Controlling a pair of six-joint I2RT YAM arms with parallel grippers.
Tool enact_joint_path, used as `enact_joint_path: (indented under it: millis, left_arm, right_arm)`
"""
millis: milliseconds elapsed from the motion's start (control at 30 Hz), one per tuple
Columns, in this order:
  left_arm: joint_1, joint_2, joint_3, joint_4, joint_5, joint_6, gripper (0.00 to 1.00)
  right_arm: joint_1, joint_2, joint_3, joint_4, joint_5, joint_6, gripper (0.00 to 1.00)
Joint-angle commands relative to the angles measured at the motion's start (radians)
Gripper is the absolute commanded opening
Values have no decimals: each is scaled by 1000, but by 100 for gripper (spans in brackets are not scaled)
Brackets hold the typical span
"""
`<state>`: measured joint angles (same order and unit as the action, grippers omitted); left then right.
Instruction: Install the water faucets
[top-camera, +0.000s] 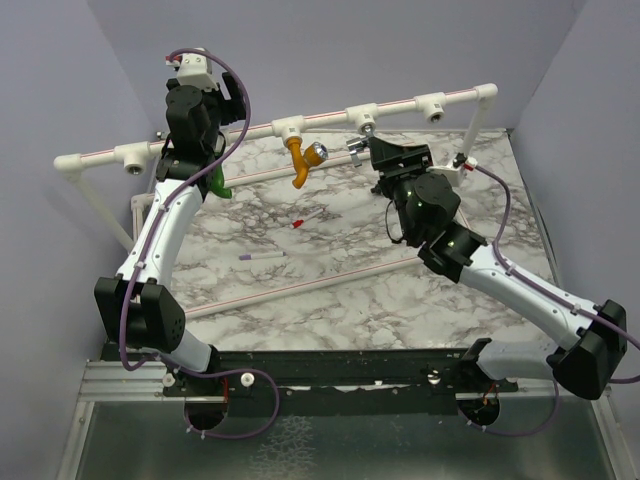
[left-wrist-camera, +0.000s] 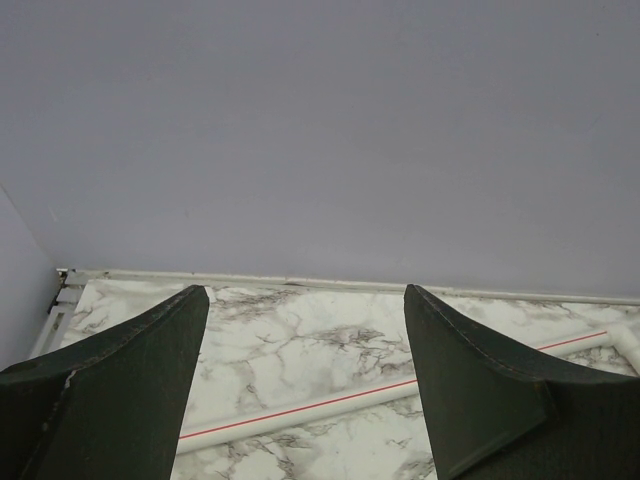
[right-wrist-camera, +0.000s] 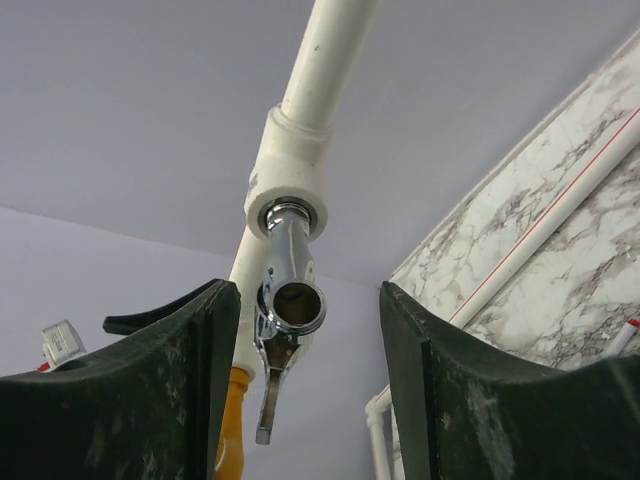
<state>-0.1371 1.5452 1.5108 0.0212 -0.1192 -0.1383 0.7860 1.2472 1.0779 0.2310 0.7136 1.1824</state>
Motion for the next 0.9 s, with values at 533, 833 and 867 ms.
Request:
enact_joint_path:
  millis: [533,833,867]
  left_arm:
    - [14,105,-95,-264,10,9,80]
    - [14,102,-95,-264,9,11,80]
    - [14,103,-95,-264,9,11,80]
  right_arm:
    - [5,-179,-40,116,-202,-927,67]
    - [4,-218,-17,27,-424,-1516,74]
    - [5,-223,-25,22,-456,-1597,74]
